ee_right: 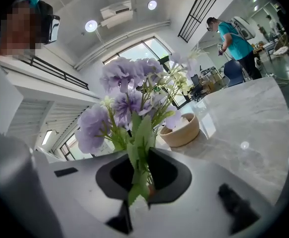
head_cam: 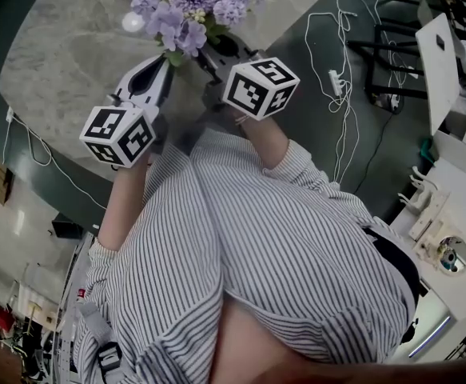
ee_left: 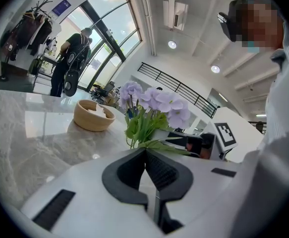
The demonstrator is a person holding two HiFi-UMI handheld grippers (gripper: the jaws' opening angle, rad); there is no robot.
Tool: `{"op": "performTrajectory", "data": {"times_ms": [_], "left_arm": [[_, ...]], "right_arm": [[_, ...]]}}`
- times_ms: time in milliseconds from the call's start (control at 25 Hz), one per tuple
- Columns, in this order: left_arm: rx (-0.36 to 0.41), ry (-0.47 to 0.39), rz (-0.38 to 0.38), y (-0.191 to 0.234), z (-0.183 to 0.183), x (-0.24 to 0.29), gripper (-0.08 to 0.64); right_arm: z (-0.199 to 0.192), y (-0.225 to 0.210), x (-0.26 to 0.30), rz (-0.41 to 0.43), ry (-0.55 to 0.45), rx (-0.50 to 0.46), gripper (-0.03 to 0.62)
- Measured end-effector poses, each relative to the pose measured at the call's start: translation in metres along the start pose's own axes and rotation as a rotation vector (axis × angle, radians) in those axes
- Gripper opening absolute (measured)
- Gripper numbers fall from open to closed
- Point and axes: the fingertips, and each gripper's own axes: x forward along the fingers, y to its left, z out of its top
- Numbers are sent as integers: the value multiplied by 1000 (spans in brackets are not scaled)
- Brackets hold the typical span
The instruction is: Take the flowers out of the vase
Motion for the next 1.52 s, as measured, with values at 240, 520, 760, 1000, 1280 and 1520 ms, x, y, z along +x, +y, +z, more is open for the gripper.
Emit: {"op": "performTrajectory", "data": {"times_ms": [240,520,760,1000,1280,1520], "left_arm": [[4,-6,4,1,0,-4,11],[13,-23,1,-3,2,-11,11],[17,-63,5,-5,7,-20,11],[30,-93,9,-15,14,-17,11],[97,-131,-1,-37,35,-24,11],[173,-182,2,-47,59,-41,11]], "right_arm": [[3,3,-2,0,-23,2,43],[15,13,-11,5,-61,-16,43],[28,29,-18,30,-91,-58,43],[45,31,-33,26,-109,-103,43],[67,49,-50,39,-149,-149,43],[81,75,-57,74,-183,-194,43]]}}
